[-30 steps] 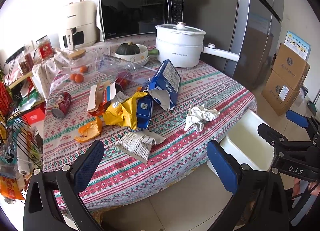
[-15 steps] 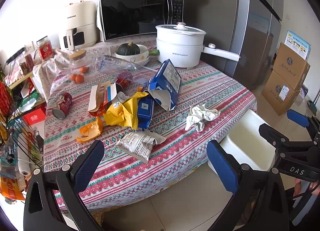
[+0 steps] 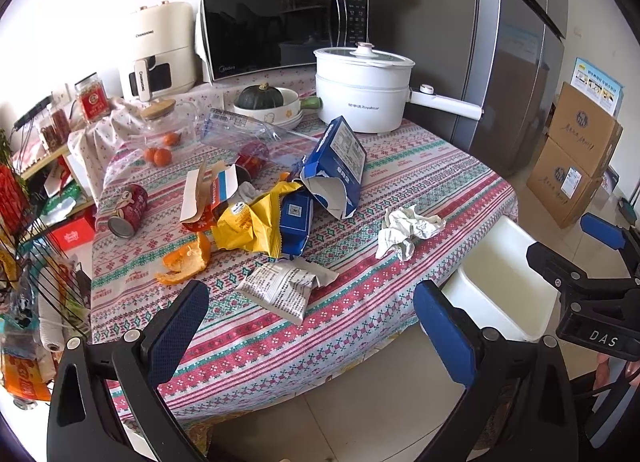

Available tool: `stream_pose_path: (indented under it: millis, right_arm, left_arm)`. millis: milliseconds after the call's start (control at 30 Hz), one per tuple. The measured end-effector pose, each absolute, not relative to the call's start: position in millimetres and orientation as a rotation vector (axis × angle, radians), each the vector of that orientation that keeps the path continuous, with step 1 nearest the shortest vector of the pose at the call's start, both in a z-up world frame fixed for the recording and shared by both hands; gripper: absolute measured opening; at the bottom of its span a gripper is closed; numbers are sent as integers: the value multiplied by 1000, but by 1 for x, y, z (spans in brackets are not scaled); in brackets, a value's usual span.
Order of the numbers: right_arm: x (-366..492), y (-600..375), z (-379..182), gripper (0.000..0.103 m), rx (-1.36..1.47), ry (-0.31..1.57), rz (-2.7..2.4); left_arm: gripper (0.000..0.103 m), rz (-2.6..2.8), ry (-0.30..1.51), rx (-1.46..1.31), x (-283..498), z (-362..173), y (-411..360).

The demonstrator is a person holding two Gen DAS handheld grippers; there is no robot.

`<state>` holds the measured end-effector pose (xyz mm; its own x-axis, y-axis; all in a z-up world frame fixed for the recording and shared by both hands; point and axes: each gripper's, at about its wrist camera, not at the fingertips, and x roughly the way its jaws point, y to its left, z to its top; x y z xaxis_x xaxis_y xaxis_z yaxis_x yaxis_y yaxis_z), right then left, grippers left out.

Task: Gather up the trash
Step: 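Grasp the white snack wrapper with the left tool while the right tool grasps crumpled paper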

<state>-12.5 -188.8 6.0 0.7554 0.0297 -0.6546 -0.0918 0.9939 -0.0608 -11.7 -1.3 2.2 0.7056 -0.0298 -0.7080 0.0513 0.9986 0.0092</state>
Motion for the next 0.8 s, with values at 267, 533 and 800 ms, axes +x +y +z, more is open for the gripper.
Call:
stream_pose_path:
  millis: [267, 533, 800]
  right_arm:
    - [-10, -187, 14, 103, -96, 705, 86]
    - [39, -192, 23, 103, -26, 822, 209]
    - [121, -189, -33, 103, 51, 1093, 250]
  left_arm:
    - [103, -34, 787, 33, -6, 3, 5]
    - [103, -146, 937, -58, 42, 3, 44]
    - [100, -133, 1071, -111, 105, -44, 82]
